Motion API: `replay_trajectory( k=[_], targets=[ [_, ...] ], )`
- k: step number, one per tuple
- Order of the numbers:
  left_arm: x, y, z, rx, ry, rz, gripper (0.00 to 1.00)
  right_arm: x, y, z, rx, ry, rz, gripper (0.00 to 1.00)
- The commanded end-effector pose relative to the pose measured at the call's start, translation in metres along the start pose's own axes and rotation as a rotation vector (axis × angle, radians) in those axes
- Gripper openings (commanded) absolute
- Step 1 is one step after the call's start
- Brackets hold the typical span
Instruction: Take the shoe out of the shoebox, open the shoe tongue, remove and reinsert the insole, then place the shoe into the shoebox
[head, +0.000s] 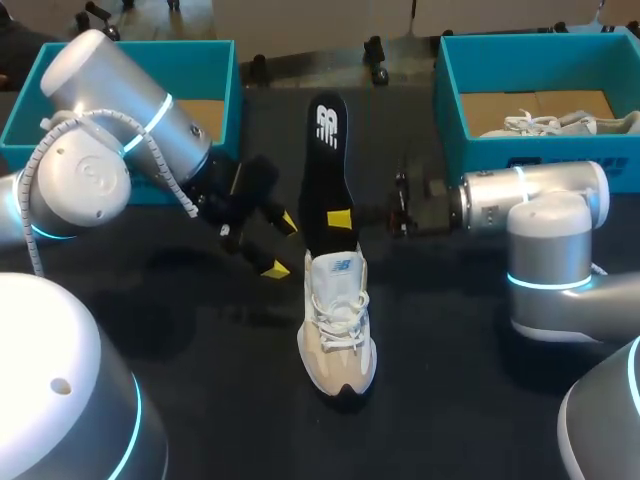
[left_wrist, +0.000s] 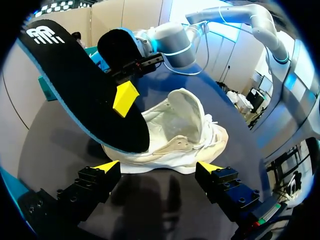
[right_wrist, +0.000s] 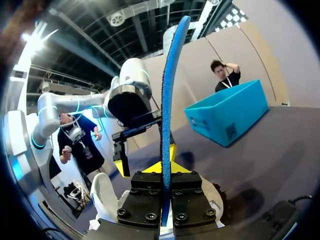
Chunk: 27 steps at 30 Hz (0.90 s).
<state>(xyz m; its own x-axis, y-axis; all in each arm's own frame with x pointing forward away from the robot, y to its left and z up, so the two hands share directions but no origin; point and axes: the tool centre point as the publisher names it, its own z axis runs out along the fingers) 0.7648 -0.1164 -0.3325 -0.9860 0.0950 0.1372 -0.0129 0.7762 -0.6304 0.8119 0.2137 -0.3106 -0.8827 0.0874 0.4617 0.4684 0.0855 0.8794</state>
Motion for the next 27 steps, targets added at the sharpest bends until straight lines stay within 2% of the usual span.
replay_trajectory(
  k=[1,15,27],
  targets=[
    [0.0,0.0,0.0,-0.002,-0.001,0.0,1.0,-0.001,-0.006,0.005,0.0,0.004,0.003,0.0],
    [0.0,0.0,0.0,-0.002,-0.001,0.0,1.0,0.007,-0.025,0.009,0.003,0.01,0.021,0.0],
    [0.0,0.0,0.0,-0.002,-0.001,0.0,1.0,0.016,-0.033,-0.001,0.024,-0.005,0.047,0.0]
  ],
)
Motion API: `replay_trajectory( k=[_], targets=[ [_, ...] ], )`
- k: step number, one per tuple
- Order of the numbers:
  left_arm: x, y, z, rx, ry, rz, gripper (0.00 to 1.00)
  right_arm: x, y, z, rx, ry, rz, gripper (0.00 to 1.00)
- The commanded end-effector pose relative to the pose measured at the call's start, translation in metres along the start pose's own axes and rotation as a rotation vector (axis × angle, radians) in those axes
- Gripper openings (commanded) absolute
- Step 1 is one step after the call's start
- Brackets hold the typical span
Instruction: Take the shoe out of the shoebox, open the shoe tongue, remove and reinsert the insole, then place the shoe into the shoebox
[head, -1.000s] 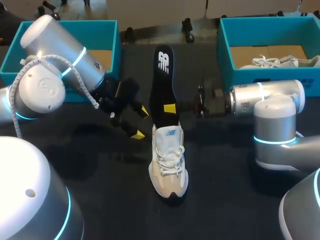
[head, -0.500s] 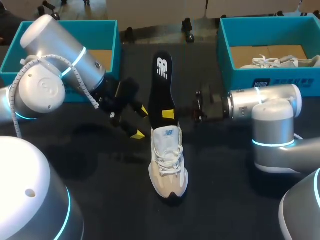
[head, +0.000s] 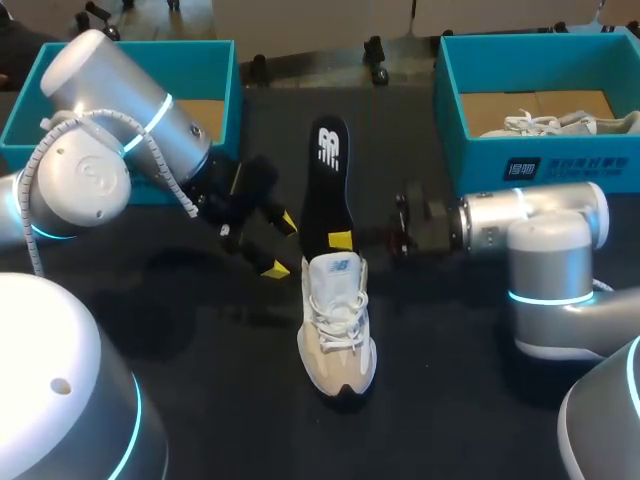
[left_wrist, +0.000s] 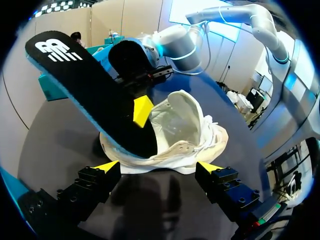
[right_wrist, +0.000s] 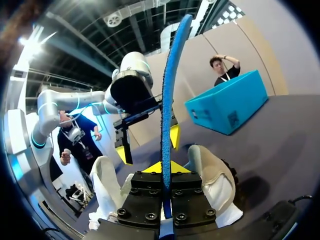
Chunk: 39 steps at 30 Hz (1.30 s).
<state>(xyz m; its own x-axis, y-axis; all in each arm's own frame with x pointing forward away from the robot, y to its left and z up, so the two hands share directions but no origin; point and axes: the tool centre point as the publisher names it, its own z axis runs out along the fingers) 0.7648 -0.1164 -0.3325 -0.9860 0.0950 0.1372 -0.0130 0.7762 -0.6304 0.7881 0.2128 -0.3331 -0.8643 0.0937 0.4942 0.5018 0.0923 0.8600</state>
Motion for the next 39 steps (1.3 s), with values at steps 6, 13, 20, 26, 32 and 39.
replay_trajectory(
  k=[6,13,20,26,32,39],
  targets=[
    [0.0,0.0,0.0,-0.002,-0.001,0.0,1.0,0.007,-0.009,-0.001,0.021,0.006,0.037,0.0],
    [0.0,0.0,0.0,-0.002,-0.001,0.0,1.0,0.006,-0.013,0.002,0.035,0.018,0.066,0.0],
    [0.0,0.0,0.0,-0.002,-0.001,0.0,1.0,0.008,-0.014,-0.001,0.044,0.006,0.079,0.0],
    [0.0,0.0,0.0,-0.002,-0.001,0.0,1.0,0.009,-0.007,-0.002,0.042,-0.004,0.05,0.11],
    [0.0,0.0,0.0,-0.002,-0.001,0.0,1.0,0.009,-0.004,-0.002,0.049,-0.001,0.044,0.22],
    [0.0,0.0,0.0,-0.002,-0.001,0.0,1.0,0.008,0.004,-0.002,0.059,-0.003,0.024,0.28]
  ],
)
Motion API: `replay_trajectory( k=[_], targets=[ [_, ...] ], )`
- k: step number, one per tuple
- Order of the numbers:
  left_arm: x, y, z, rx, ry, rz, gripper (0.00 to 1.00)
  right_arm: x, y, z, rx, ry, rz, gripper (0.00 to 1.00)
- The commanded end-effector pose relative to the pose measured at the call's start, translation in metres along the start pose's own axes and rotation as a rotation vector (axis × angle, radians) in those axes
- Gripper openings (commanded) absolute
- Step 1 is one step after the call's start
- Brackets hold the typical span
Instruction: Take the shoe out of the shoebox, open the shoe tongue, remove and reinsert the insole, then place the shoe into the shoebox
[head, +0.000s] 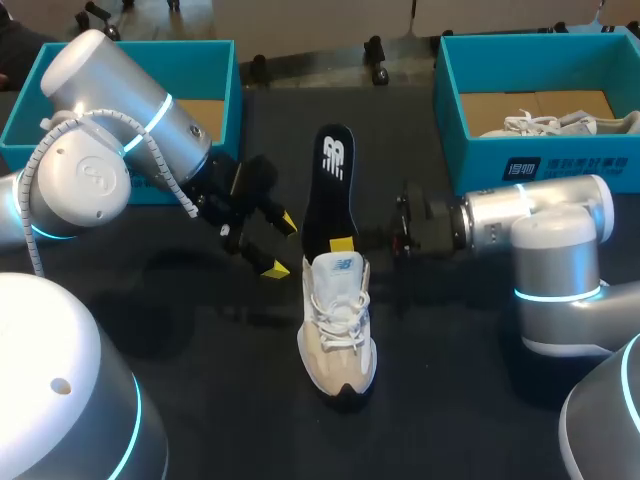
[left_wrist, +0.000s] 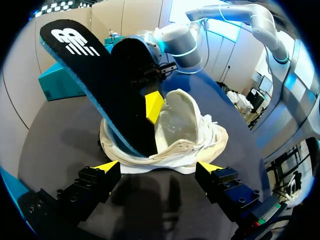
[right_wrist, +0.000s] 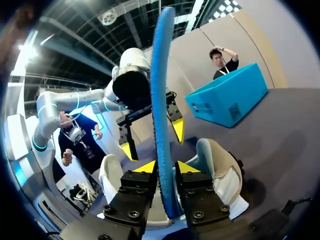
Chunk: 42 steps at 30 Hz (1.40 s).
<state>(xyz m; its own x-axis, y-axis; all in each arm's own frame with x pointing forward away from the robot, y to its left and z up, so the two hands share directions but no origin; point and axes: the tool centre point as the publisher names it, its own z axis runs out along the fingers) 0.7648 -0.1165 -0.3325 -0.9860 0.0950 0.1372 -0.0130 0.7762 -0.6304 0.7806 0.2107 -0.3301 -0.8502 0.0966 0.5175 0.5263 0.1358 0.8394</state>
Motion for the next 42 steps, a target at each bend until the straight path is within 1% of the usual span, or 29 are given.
replay_trajectory(
  k=[1,9,13,16,18,24,31,42],
  targets=[
    [0.0,0.0,0.0,-0.002,-0.001,0.0,1.0,0.0,0.007,0.0,0.015,-0.003,-0.007,0.29],
    [0.0,0.0,0.0,-0.002,-0.001,0.0,1.0,-0.007,0.02,0.002,0.037,0.015,-0.029,0.29],
    [0.0,0.0,0.0,-0.002,-0.001,0.0,1.0,-0.01,0.023,0.004,0.045,0.022,-0.03,0.27],
    [0.0,0.0,0.0,-0.002,-0.001,0.0,1.0,-0.011,0.024,0.004,0.047,0.03,-0.028,0.18],
    [0.0,0.0,0.0,-0.002,-0.001,0.0,1.0,-0.012,0.023,0.004,0.051,0.038,-0.02,0.0],
    [0.0,0.0,0.0,-0.002,-0.001,0.0,1.0,-0.014,0.013,0.003,0.078,0.057,0.032,0.0],
    [0.0,0.0,0.0,-0.002,-0.001,0.0,1.0,-0.007,0.004,0.002,0.087,0.055,0.061,0.0],
    [0.0,0.0,0.0,-0.002,-0.001,0.0,1.0,0.001,-0.014,0.008,0.118,0.06,0.125,0.0]
  ],
)
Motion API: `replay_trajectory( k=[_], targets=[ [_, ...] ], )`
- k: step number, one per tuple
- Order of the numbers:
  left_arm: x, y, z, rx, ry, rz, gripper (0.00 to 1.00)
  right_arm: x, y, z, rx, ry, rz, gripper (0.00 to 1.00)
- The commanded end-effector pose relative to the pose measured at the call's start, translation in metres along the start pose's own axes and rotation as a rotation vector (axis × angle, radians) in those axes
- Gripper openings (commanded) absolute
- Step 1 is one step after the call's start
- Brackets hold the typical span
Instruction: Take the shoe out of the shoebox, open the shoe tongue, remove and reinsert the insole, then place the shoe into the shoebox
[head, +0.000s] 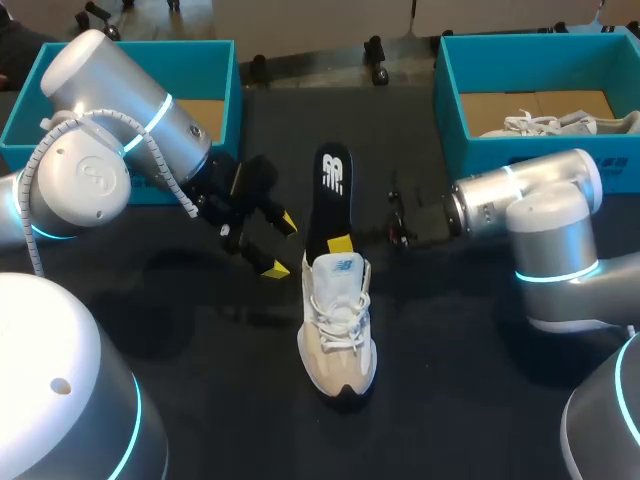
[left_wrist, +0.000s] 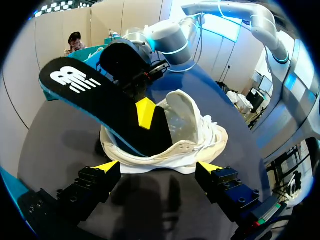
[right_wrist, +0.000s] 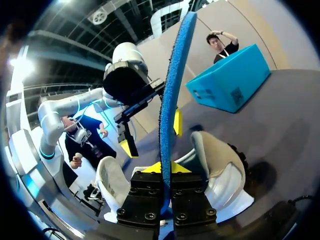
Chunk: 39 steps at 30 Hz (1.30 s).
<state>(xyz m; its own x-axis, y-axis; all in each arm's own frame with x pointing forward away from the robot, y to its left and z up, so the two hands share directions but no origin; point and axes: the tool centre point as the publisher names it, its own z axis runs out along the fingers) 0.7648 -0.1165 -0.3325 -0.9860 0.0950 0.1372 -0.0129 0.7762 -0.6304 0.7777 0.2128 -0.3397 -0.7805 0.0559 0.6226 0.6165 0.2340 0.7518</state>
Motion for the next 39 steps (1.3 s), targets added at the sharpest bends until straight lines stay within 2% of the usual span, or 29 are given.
replay_trajectory(
  k=[1,11,17,20,21,23,24,34,39],
  targets=[
    [0.0,0.0,0.0,-0.002,-0.001,0.0,1.0,0.003,-0.006,0.006,0.009,-0.003,0.014,0.0],
    [0.0,0.0,0.0,-0.002,-0.001,0.0,1.0,0.009,-0.023,0.013,-0.005,-0.002,0.05,0.0],
    [0.0,0.0,0.0,-0.002,-0.001,0.0,1.0,0.011,-0.026,0.013,-0.006,-0.002,0.06,0.0],
    [0.0,0.0,0.0,-0.002,-0.001,0.0,1.0,0.013,-0.02,0.011,0.0,-0.01,0.044,0.0],
    [0.0,0.0,0.0,-0.002,-0.001,0.0,1.0,0.012,-0.018,0.01,0.003,-0.013,0.039,0.04],
    [0.0,0.0,0.0,-0.002,-0.001,0.0,1.0,0.012,-0.013,0.009,0.008,-0.016,0.026,0.24],
    [0.0,0.0,0.0,-0.002,-0.001,0.0,1.0,0.011,-0.011,0.008,0.011,-0.017,0.02,0.26],
    [0.0,0.0,0.0,-0.002,-0.001,0.0,1.0,0.0,0.01,0.008,0.024,-0.005,-0.034,0.27],
    [0.0,0.0,0.0,-0.002,-0.001,0.0,1.0,-0.004,0.016,0.006,0.026,-0.003,-0.049,0.22]
  ],
)
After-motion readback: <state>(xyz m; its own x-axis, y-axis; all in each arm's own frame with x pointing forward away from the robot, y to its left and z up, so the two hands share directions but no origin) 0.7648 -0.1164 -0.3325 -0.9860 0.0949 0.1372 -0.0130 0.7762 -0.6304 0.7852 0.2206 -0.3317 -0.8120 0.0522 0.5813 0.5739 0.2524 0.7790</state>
